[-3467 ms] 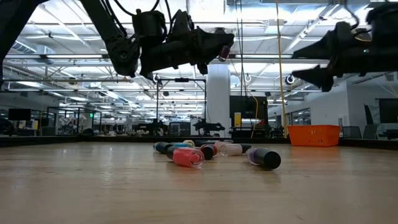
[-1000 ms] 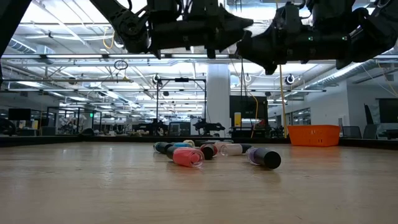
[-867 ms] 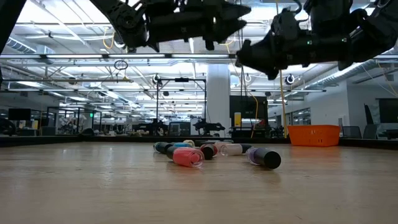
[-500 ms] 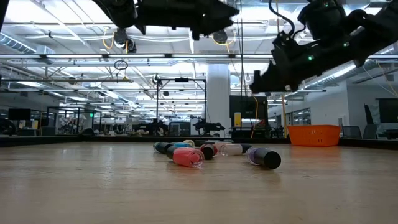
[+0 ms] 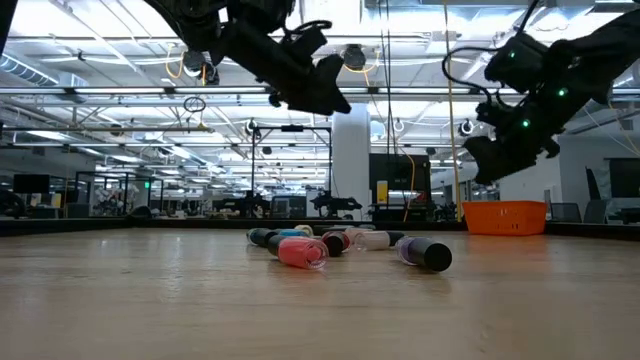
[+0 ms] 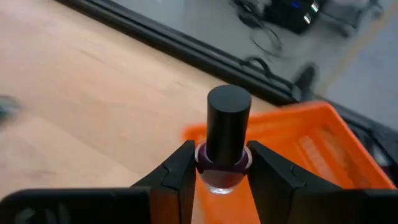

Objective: Pick & Place Nail Polish
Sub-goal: Put the top violet nail polish bottle into the orange basket, then put the yellow nail polish bottle into the orange basket

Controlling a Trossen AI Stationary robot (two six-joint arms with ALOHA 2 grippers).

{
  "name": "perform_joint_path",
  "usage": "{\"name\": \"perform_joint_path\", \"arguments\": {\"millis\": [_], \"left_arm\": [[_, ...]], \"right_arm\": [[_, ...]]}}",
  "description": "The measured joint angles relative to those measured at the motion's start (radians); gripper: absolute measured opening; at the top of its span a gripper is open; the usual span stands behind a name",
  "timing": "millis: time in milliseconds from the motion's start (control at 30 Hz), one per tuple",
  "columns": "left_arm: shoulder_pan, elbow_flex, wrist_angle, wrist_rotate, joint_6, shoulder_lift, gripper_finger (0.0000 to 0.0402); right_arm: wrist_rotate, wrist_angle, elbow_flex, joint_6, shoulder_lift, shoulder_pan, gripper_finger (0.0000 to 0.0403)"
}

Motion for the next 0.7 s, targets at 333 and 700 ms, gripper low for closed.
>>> {"name": "perform_joint_path", "arguments": {"millis": [333,700], "left_arm": [[0.041,0.000,-0.054,0.003,-0.076,0.000,0.0230],[0.041,0.000,-0.058,0.003,-0.075,0.000,0.0230]], "right_arm": [[-0.147,-0.070,0.000,0.071,0.002,-0.098,0.0115],[-0.144,-0.067,0.000,0.070,0.001,-0.098,0.0293]]}}
